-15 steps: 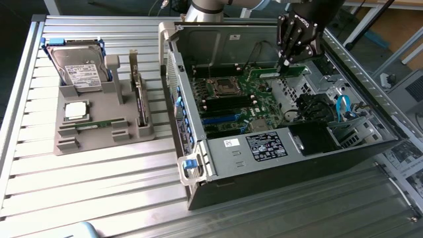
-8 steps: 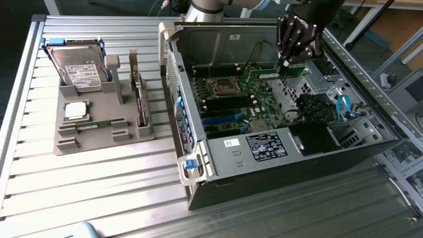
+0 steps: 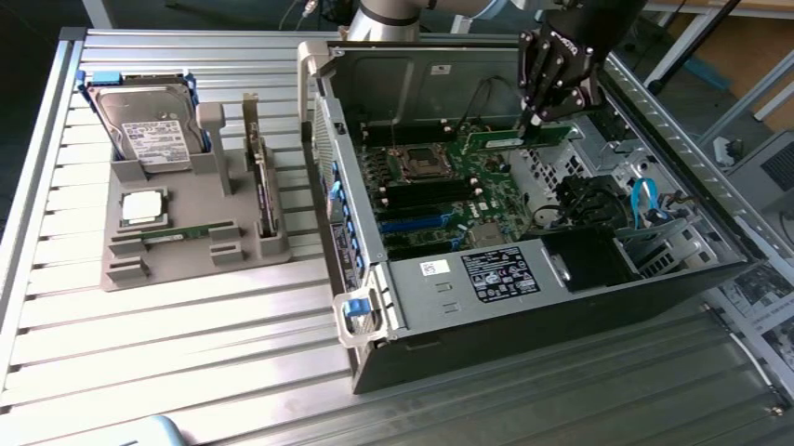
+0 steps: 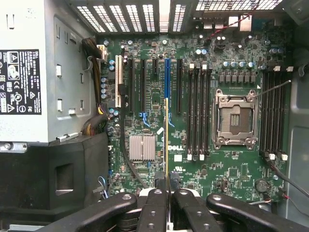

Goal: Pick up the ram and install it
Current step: 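Insert the ram into the slot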

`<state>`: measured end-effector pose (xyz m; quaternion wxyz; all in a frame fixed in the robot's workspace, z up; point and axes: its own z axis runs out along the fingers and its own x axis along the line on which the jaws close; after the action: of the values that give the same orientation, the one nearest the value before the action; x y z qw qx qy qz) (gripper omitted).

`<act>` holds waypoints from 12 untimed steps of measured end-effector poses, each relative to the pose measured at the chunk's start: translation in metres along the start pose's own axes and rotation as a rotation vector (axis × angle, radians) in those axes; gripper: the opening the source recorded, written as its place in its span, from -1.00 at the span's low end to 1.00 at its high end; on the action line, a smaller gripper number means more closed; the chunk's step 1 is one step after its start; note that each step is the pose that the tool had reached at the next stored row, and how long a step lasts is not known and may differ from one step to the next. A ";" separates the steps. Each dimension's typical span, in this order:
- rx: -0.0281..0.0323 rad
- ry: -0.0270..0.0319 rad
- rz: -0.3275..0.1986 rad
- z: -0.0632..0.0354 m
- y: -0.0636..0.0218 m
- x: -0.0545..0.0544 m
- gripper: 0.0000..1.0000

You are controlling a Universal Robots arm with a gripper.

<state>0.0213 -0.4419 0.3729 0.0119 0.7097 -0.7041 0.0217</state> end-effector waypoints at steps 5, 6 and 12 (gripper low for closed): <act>0.0000 0.0000 0.000 0.0011 0.0003 0.000 -0.76; 0.0000 0.0001 0.000 0.0013 0.0003 0.000 -0.76; 0.0000 0.0000 0.000 0.0048 0.0016 0.000 -0.76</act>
<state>0.0197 -0.4419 0.3680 0.0119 0.7097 -0.7041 0.0217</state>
